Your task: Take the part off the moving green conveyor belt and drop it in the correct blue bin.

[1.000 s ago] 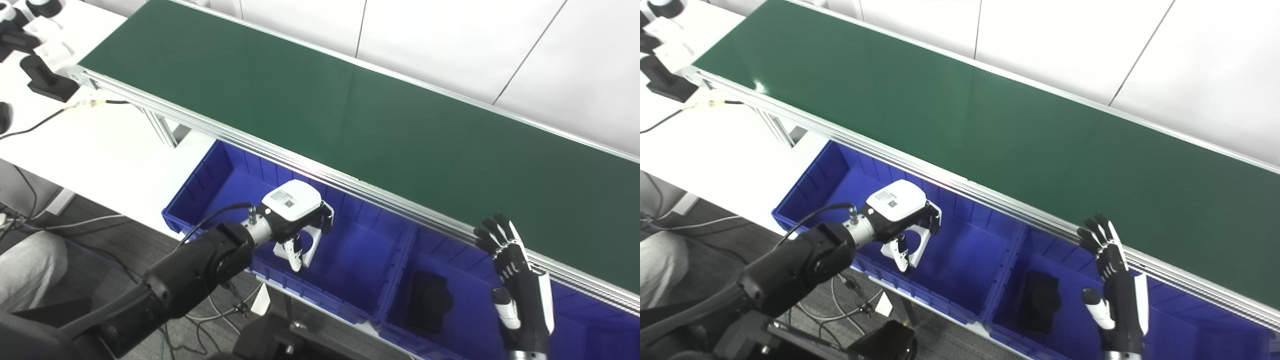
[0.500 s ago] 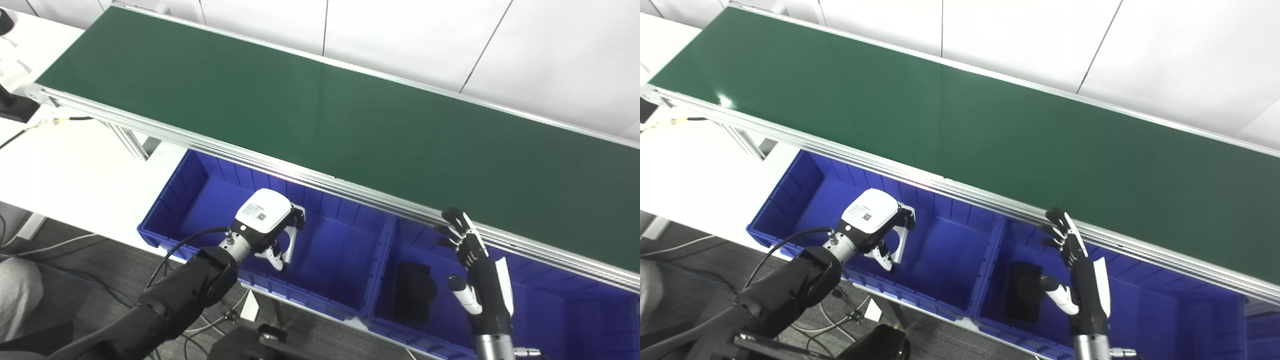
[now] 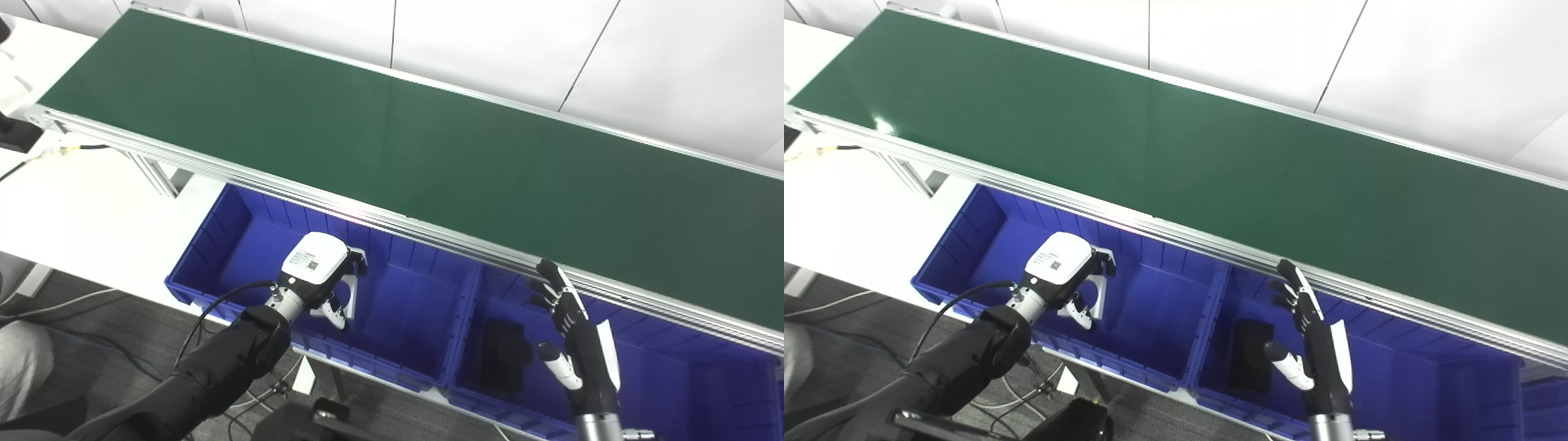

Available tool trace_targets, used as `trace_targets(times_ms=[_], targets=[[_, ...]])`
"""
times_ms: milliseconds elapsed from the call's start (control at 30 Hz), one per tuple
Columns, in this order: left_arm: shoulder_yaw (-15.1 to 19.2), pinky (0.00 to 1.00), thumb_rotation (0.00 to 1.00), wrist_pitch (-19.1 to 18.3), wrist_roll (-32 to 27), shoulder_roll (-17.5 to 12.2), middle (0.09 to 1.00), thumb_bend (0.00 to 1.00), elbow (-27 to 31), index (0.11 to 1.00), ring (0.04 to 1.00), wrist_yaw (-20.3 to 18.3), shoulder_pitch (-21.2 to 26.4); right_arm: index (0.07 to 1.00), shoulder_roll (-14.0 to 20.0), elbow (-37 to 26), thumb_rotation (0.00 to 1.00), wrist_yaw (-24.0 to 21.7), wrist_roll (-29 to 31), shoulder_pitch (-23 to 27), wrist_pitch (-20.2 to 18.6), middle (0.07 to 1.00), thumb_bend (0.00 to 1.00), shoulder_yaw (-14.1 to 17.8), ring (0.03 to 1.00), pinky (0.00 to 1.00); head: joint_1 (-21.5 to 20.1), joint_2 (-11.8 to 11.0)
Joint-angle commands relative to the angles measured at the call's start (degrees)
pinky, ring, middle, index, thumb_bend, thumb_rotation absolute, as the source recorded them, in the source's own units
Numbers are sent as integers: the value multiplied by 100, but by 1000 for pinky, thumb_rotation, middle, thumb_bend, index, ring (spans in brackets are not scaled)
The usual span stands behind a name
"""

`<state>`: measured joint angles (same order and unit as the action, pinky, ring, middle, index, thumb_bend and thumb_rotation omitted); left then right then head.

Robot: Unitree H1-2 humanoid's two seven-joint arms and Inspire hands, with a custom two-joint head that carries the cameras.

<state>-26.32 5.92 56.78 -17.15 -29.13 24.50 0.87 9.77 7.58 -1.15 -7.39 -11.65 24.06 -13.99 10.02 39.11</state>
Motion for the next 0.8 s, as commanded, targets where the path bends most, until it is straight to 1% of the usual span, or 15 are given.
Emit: trace_targets(times_ms=[0,100,133,167,200,233,267,300,367,500,667,767], targets=[[12,349,0,-100,-19,-77,462,496,178,548,372,35,113,922,26,-121,886,77,28,62,286,899,918,-7,840,780,5,-18],[24,386,0,-307,-62,-65,492,500,240,531,395,-257,108,921,27,-113,885,92,55,61,282,905,914,-18,838,780,2,-25],[33,433,0,-364,-88,-59,506,514,270,500,484,-342,100,920,27,-106,881,90,71,61,282,901,921,-19,842,784,2,-25],[13,450,0,-432,-43,-68,511,518,281,490,514,-403,103,920,32,-99,880,100,68,66,283,899,923,-28,844,785,2,-25],[-6,511,49,-481,-7,-77,603,780,289,581,575,-443,105,922,37,-94,883,110,64,71,283,901,921,-37,842,784,2,-25],[-50,577,134,-569,84,-98,677,916,300,654,642,-489,110,923,43,-94,885,118,62,75,283,903,920,-46,841,784,5,-24],[-87,588,149,-663,153,-118,688,930,356,664,653,-558,103,923,45,-100,885,124,61,75,283,903,920,-53,841,785,5,-24],[-112,636,216,-729,187,-132,728,962,402,705,694,-606,96,923,46,-105,886,128,62,74,283,904,922,-58,842,784,5,-24],[-144,665,259,-757,203,-144,754,979,399,732,717,-577,93,923,56,-105,889,140,56,69,283,907,925,-66,845,786,16,-30],[-190,704,309,-814,214,-168,790,962,433,762,743,-589,93,924,71,-81,891,151,59,73,283,902,924,-78,846,785,3,-33],[-245,716,316,-863,203,-187,794,959,496,762,748,-547,79,923,76,-110,887,162,73,55,285,899,917,-82,847,786,-3,-36],[-234,716,356,-791,120,-191,786,928,598,759,748,-517,53,923,90,-100,893,196,38,64,283,900,924,-94,846,780,-18,-50]])
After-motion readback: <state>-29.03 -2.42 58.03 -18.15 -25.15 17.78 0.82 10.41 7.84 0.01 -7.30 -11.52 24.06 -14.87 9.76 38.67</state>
